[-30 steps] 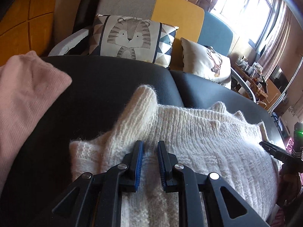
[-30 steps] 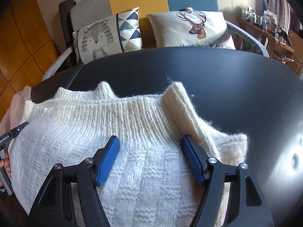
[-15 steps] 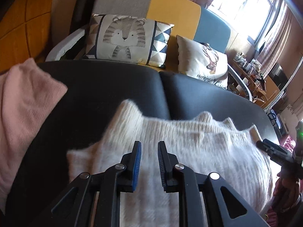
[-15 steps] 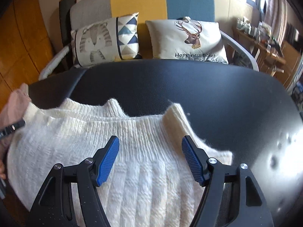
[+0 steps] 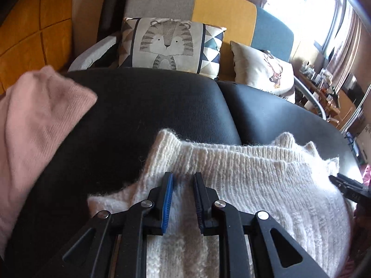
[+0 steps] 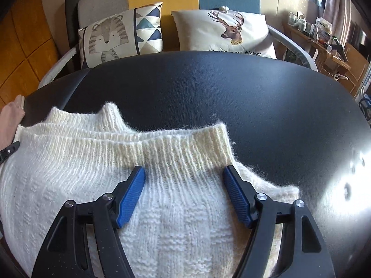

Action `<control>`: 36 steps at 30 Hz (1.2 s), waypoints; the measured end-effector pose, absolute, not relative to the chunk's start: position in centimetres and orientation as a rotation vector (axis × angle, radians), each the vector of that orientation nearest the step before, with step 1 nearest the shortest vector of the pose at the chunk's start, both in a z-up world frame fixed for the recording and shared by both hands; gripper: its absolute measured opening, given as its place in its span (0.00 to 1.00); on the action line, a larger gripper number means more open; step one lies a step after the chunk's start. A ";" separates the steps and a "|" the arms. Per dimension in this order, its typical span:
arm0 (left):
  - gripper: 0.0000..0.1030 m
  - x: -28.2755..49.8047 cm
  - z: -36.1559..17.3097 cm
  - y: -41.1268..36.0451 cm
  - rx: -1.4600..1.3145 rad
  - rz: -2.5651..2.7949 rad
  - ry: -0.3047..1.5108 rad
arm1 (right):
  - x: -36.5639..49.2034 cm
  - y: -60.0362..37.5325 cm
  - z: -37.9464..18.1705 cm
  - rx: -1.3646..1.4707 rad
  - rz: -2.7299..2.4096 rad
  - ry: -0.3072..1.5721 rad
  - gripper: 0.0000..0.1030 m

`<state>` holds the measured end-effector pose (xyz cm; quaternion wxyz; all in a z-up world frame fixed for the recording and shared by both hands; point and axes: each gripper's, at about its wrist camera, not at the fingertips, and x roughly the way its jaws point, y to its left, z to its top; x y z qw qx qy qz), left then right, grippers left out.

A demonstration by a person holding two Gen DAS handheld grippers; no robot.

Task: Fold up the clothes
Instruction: 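Press the folded edge near the collar with both open grippers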

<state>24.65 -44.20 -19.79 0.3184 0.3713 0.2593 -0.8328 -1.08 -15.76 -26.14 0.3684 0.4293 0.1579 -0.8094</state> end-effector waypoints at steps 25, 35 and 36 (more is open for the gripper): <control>0.29 27.0 -17.6 -34.9 0.973 -2.265 0.561 | 9.0 -10.1 -24.9 0.983 -2.030 0.358 0.85; 0.32 28.8 -15.8 -35.0 0.936 -2.250 0.736 | 10.4 -8.7 -22.3 0.972 -2.054 0.285 0.86; 0.32 28.9 -15.3 -34.3 0.934 -2.266 0.717 | 11.1 -8.4 -21.8 0.948 -2.047 0.275 0.86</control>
